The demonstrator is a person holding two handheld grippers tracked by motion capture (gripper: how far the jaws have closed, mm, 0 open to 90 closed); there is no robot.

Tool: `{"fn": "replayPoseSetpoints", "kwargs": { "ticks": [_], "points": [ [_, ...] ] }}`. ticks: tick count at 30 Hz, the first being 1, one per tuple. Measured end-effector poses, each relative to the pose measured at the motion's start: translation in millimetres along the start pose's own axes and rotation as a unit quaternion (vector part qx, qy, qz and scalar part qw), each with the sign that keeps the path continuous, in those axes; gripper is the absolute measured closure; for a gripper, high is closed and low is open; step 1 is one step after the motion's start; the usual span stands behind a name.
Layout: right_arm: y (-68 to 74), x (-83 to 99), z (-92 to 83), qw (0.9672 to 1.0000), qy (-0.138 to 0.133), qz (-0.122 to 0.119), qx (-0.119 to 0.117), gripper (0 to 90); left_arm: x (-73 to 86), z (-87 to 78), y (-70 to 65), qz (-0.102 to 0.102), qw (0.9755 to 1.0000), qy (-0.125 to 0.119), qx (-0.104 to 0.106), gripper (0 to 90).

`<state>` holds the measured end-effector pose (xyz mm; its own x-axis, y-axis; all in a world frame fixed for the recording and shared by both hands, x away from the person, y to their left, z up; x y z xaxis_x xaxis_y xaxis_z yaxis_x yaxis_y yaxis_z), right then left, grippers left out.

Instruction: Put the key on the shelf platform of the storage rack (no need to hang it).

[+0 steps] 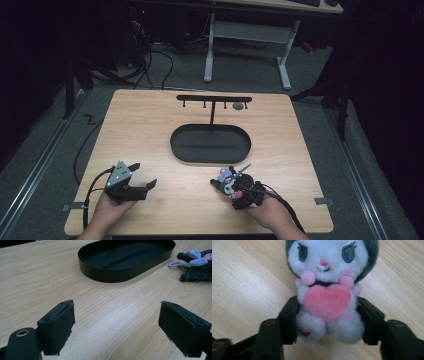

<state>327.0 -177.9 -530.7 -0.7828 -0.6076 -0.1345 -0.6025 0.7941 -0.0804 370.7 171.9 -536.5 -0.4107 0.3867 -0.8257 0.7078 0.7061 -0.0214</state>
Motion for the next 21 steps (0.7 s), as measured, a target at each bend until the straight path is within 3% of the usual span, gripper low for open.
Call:
{"fn": "replayPoseSetpoints", "kwargs": {
  "ticks": [9,21],
  "points": [
    [1.5,-1.0,-7.0,0.9999,-0.010,-0.010,0.003,48.2,0.0,0.1,0.3,-0.001,1.0000,0.001,0.000,14.4],
    [-8.4,-3.2,-24.2,0.9997,-0.025,0.006,0.005,48.3,0.1,-0.1,0.3,-0.001,1.0000,0.001,0.000,14.4]
  ]
}}
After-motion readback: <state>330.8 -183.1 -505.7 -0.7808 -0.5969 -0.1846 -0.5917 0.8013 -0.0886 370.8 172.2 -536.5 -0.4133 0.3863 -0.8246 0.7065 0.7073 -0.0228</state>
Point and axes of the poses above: each handheld gripper's, and its own axes: z roughly forward along the jaws, x roughly out of its underside, y roughly to its left, the point moved 5 cm from there along z, roughly forward along the jaws, and after that the axes turned 6 degrees about y, right-handed, at the moved point
